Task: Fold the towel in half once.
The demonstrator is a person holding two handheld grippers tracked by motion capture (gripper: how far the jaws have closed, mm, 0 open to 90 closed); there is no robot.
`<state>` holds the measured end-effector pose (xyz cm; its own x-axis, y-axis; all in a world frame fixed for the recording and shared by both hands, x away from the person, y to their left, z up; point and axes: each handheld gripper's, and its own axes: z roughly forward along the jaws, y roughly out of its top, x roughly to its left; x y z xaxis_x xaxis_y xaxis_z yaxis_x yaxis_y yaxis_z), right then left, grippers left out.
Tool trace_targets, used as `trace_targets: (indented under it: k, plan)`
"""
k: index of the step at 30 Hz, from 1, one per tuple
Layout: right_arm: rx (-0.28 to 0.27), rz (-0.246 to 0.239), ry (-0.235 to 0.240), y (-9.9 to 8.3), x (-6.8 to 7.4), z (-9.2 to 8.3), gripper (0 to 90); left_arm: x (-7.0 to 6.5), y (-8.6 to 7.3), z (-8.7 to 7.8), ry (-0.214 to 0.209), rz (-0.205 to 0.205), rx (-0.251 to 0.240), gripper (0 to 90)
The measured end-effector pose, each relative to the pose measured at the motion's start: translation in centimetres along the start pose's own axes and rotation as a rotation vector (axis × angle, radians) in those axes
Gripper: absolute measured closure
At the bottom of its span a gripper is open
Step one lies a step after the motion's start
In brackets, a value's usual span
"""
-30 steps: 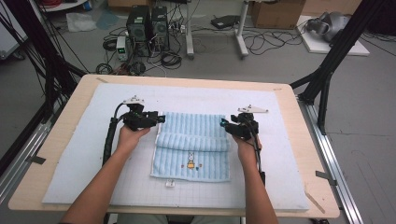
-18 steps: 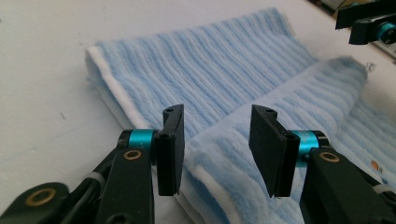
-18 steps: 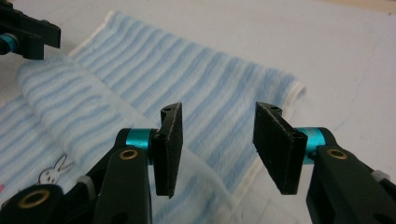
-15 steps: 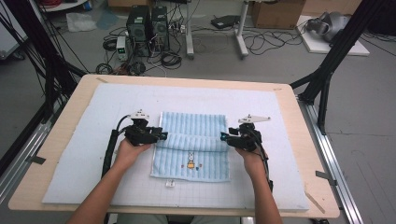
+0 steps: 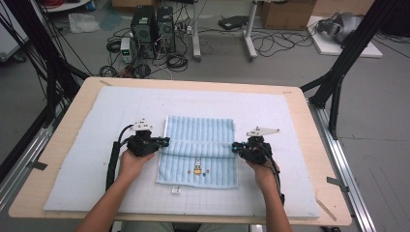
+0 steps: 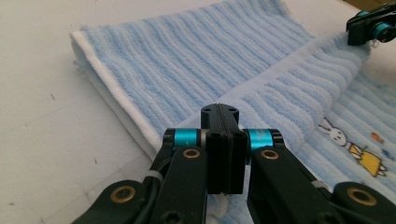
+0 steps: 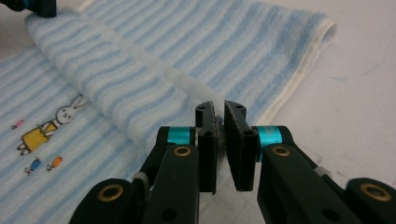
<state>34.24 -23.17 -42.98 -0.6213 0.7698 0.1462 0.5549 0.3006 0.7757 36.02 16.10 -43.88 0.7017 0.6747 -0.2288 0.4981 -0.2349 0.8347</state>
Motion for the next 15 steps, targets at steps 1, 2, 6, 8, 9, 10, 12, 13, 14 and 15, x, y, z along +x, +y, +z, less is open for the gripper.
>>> trace_targets:
  k: [1, 2, 6, 8, 9, 10, 12, 13, 14, 15]
  plan:
    - [-0.010, -0.004, 0.005, -0.2, 0.2, -0.2, 83.4, -0.2, -0.2, -0.2, -0.006, 0.001, -0.006, 89.3]
    - [-0.018, -0.012, 0.007, -0.5, 0.4, -0.4, 83.3, -0.4, -0.4, -0.4, -0.013, 0.002, -0.009, 89.3]
    - [-0.050, -0.021, 0.019, -1.6, 1.1, -1.2, 83.0, -0.9, -1.1, -1.2, -0.036, -0.005, -0.029, 89.4]
    - [-0.065, -0.024, 0.027, -2.1, 1.4, -1.7, 83.0, -1.2, -1.5, -1.7, -0.046, 0.003, -0.037, 89.4]
    - [-0.075, -0.031, 0.030, -2.4, 1.6, -1.9, 83.0, -1.4, -1.7, -1.9, -0.049, 0.004, -0.041, 89.4]
    - [-0.077, -0.036, 0.035, -2.6, 1.8, -2.1, 82.9, -1.5, -1.8, -2.1, -0.049, 0.008, -0.042, 89.4]
    - [-0.086, -0.045, 0.042, -3.1, 2.3, -2.4, 83.0, -1.7, -2.3, -2.5, -0.058, 0.003, -0.051, 89.4]
    - [-0.088, -0.049, 0.043, -3.3, 2.4, -2.5, 83.0, -1.7, -2.6, -2.8, -0.061, -0.001, -0.052, 89.4]
    - [-0.093, -0.052, 0.046, -3.6, 2.7, -2.7, 83.1, -1.8, -2.8, -2.9, -0.064, -0.007, -0.056, 89.4]
    - [-0.098, -0.053, 0.047, -3.7, 2.7, -2.8, 83.1, -1.9, -3.0, -3.1, -0.071, -0.010, -0.056, 89.4]
